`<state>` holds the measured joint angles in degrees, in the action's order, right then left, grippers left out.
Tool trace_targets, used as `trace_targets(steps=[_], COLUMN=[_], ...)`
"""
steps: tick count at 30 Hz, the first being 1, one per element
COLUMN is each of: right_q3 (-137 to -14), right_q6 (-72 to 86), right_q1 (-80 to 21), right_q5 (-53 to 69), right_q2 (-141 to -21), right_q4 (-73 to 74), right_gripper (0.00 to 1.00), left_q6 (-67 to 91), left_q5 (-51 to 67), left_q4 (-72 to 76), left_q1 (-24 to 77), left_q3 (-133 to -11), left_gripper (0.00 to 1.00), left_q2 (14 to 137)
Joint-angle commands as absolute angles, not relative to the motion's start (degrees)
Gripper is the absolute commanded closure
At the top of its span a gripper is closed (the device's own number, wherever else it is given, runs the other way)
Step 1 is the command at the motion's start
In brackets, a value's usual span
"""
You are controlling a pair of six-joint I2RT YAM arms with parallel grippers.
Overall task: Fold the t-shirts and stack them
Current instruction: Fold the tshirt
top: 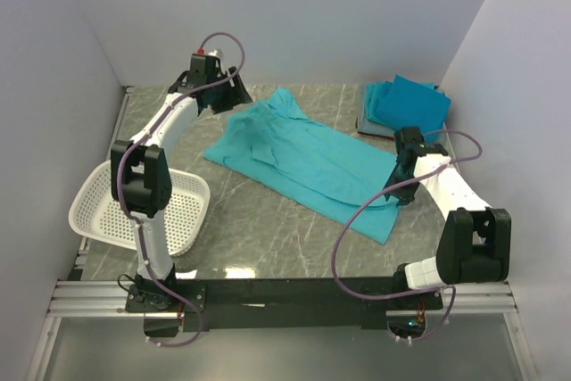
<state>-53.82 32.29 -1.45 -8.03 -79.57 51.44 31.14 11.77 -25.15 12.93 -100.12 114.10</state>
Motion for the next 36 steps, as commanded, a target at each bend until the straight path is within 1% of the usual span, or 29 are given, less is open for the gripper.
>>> trace_targets(steps=[1, 2, 4, 7, 13, 16, 22, 26, 36], right_q3=[-59.58, -60.89, -61.43, -60.39, -52.75, -49.14, -45.27, -44.56, -43.77], right_q6=[31.55, 31.47, 31.73, 32.43, 33.75, 34.19, 34.01, 33.84, 33.14], right_q1=[-0.88, -0.79, -0.79, -0.79, -0.88, -0.88, -0.88, -0.97, -1.84], right_q5=[-8.61, -8.7, -8.96, -8.7, -5.81, -4.75, -4.13, -3.43, -1.32], right_q2=[-80.77, -80.86, -79.81, -77.1, -70.41, -68.91, -68.47, -68.55, -72.42], right_q4=[51.67, 52.2, 53.34, 54.84, 54.93, 54.58, 55.02, 55.28, 55.2], right_gripper=[0.58, 0.56, 0.51, 0.48, 0.47, 0.47, 0.47, 0.46, 0.45], left_q6=[33.66, 33.92, 33.84, 33.4, 29.98, 27.6, 25.84, 24.44, 22.68], left_q5=[11.6, 11.6, 11.34, 10.02, 5.81, 3.78, 2.99, 3.42, 2.72], left_q4=[-24.52, -25.3, -25.93, -27.59, -30.58, -32.86, -38.49, -39.37, -41.92], left_q1=[11.6, 11.25, 10.73, 8.79, 4.05, 3.43, 3.52, 3.52, 4.74], left_q3=[-106.33, -106.78, -106.09, -101.63, -93.0, -93.16, -95.01, -92.91, -91.93], left_gripper=[0.25, 0.18, 0.16, 0.14, 0.18, 0.2, 0.26, 0.29, 0.31], left_q2=[114.78, 115.05, 114.7, 112.86, 108.55, 109.24, 112.94, 113.03, 116.28])
